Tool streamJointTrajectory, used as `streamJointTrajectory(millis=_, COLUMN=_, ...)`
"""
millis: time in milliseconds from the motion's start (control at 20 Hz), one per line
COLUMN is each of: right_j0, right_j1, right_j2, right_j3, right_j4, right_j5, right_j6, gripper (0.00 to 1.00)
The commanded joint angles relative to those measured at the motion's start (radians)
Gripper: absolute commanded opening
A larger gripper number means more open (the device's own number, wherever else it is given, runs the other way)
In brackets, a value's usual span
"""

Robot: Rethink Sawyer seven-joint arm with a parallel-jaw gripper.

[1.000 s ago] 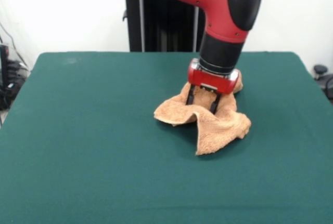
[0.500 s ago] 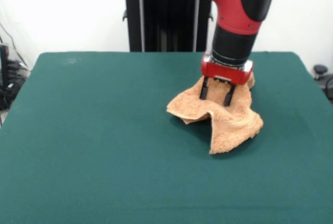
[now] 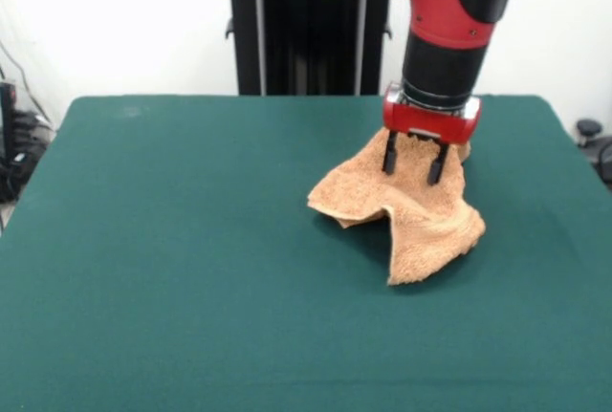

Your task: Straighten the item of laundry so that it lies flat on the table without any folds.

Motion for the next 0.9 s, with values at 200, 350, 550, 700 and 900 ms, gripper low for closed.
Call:
streamJointTrajectory(millis=200, right_j0=0.029, right_j1=0.026, right_j2=0.177, right_j3=0.017, right_j4=0.085, right_j5=0.017, right_j6=0.293, gripper=1.00)
streamJointTrajectory(millis=350, right_j0=0.026, right_j1=0.045, right_j2=0.192, right_j3=0.013, right_j4=0.088, right_j5=-0.022, right_j6=0.290, gripper=1.00)
streamJointTrajectory(millis=550, right_j0=0.042, right_j1=0.062, right_j2=0.188, right_j3=-0.012, right_j4=0.101, right_j5=-0.028, right_j6=0.303, gripper=1.00)
streamJointTrajectory(millis=700, right_j0=0.056, right_j1=0.081, right_j2=0.181, right_j3=-0.037, right_j4=0.114, right_j5=-0.032, right_j6=0.315, gripper=1.00)
streamJointTrajectory(millis=900, right_j0=0.042, right_j1=0.126, right_j2=0.200, right_j3=-0.080, right_j4=0.135, right_j5=-0.060, right_j6=0.313, gripper=1.00)
